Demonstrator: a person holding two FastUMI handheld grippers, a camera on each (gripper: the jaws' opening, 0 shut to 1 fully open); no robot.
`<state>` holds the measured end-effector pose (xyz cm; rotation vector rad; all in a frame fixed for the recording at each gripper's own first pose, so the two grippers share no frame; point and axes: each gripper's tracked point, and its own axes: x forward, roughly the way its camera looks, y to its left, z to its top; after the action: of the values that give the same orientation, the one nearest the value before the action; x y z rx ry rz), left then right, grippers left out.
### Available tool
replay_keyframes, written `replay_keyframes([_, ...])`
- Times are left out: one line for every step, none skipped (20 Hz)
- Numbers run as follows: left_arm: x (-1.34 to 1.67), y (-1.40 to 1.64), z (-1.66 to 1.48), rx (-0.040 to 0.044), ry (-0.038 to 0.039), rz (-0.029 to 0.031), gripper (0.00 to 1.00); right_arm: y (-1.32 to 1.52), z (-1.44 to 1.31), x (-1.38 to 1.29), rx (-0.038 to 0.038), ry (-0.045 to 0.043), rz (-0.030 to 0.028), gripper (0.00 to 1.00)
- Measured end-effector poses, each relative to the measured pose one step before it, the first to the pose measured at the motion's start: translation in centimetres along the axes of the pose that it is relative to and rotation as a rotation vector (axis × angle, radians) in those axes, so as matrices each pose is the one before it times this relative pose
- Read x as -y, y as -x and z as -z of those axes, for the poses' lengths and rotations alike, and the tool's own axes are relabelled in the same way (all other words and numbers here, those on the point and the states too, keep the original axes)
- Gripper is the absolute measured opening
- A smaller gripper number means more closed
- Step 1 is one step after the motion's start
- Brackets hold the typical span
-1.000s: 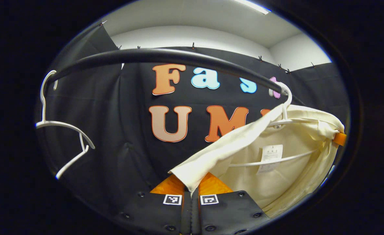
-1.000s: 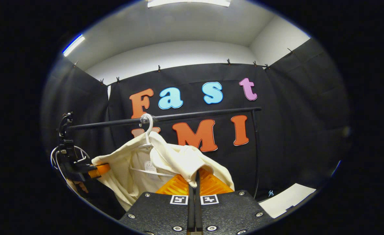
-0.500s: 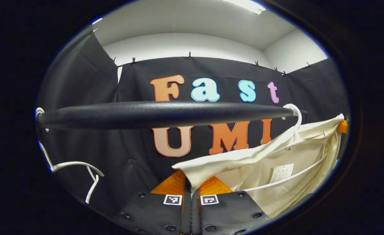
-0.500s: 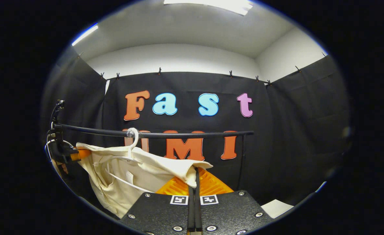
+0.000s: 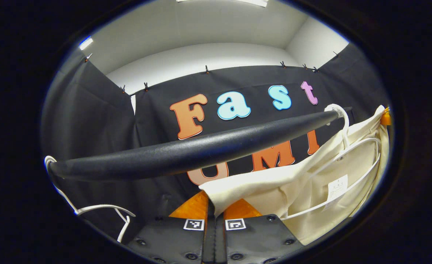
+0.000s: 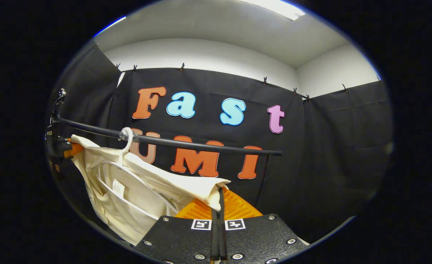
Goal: Grasp the clothes on the hanger with both hands and then place them into the laundry hamper below.
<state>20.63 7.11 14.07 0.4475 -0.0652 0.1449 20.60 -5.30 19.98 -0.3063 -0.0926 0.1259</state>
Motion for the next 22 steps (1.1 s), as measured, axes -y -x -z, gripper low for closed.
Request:
replay_keyframes([0.384,0.066,-0.135,0.00411,-0.02785,-0.00053,0.06,-0.58,-0.124,0.592,-0.00298,0.06856,0.00761,0.0])
replay_keyframes([0.524,0.216,0.004,0.00526,-0.0201,0.00435,0.06,-0.352,-0.317,0.663,0.00664,0.06555,0.01098,0.0])
replay_keyframes([0.516,0.072,0.127,-0.00069,-0.00823,0.00544,0.06,-0.223,-0.549,0.63,0.00799,0.05264,0.00777,0.0])
replay_keyframes([0.362,-0.303,0.32,-0.00715,-0.00084,0.00438,0.07,-0.185,-0.183,0.48,0.0048,0.03203,-0.00322,0.0])
replay_keyframes([0.363,-0.179,0.373,-0.00782,0.00564,0.00598,0.07,-0.137,-0.023,0.289,0.00063,0.01168,-0.00913,0.0])
replay_keyframes([0.382,-0.187,0.119,-0.00263,0.0079,0.0053,0.06,0.011,0.422,0.09,-0.00952,0.00013,-0.01304,0.0])
replay_keyframes([0.281,-0.058,0.005,0.00159,0.00536,0.0019,0.06,-0.325,0.748,0.09,-0.01145,-0.00067,-0.01336,0.0])
replay_keyframes([0.363,-0.003,0.024,0.00256,-0.00175,0.0032,0.07,-0.289,1.126,0.142,-0.01657,0.00711,-0.00586,0.0])
replay_keyframes([0.326,-0.005,-0.035,0.0026,-0.00431,-0.00178,0.07,-0.295,1.331,0.061,-0.01936,0.00587,-0.00468,0.0])
replay_keyframes([0.134,-0.205,-0.041,-0.00155,-0.00446,-0.00601,0.07,-0.492,1.357,-0.285,-0.0178,-0.00849,-0.00671,0.0])
replay_keyframes([-0.024,-0.07,0.079,-0.00303,-0.00359,-0.0084,0.07,-0.5,1.345,-0.615,-0.01654,-0.01672,-0.00955,0.0])
replay_keyframes([0.059,-0.23,0.357,-0.00305,0.00162,-0.006,0.07,-0.497,1.37,-0.545,-0.01492,-0.02126,-0.01195,0.0])
replay_keyframes([0.113,-0.27,0.364,-0.01067,0.00848,0.00094,0.07,-0.224,1.666,-0.86,-0.0228,-0.03185,-0.02088,0.0])
replay_keyframes([0.005,0.057,0.596,-0.01106,0.00913,-0.00164,0.07,-0.224,1.387,-1.081,-0.01113,-0.04672,-0.02444,0.0])
replay_keyframes([-0.149,0.097,0.413,-0.00731,0.00403,-0.00624,0.07,-0.072,1.244,-1.036,-0.01262,-0.03819,-0.02065,0.0])
replay_keyframes([-0.216,0.075,0.327,-0.00561,0.00005,-0.00874,0.07,0.048,0.941,-0.739,-0.00186,-0.03012,-0.0117,0.0])
replay_keyframes([-0.213,-0.029,0.299,-0.00606,-0.00074,-0.00968,0.07,0.252,0.571,-0.391,0.00997,-0.01853,0.00112,0.0])
replay_keyframes([-0.097,0.064,0.454,-0.00535,0.00415,-0.00546,0.06,0.278,0.353,-0.54,0.01447,-0.01495,0.00115,0.0])
replay_keyframes([-0.217,-0.002,0.266,-0.00933,0.00468,-0.01095,0.06,0.381,0.565,-0.652,0.00312,-0.02028,-0.00318,0.0])
replay_keyframes([-0.234,0.07,0.523,-0.00885,0.00503,-0.00621,0.09,0.512,0.462,-0.723,0.00692,-0.0247,-0.00377,0.0])
replay_keyframes([-0.005,0.21,0.373,-0.00938,0.00984,-0.00543,0.07,0.273,0.299,-0.531,0.00837,-0.02967,-0.0036,0.0])
replay_keyframes([-0.169,0.131,0.376,-0.00857,0.00886,-0.00439,0.07,0.291,0.526,-0.492,0.00056,-0.02315,-0.00321,0.0])
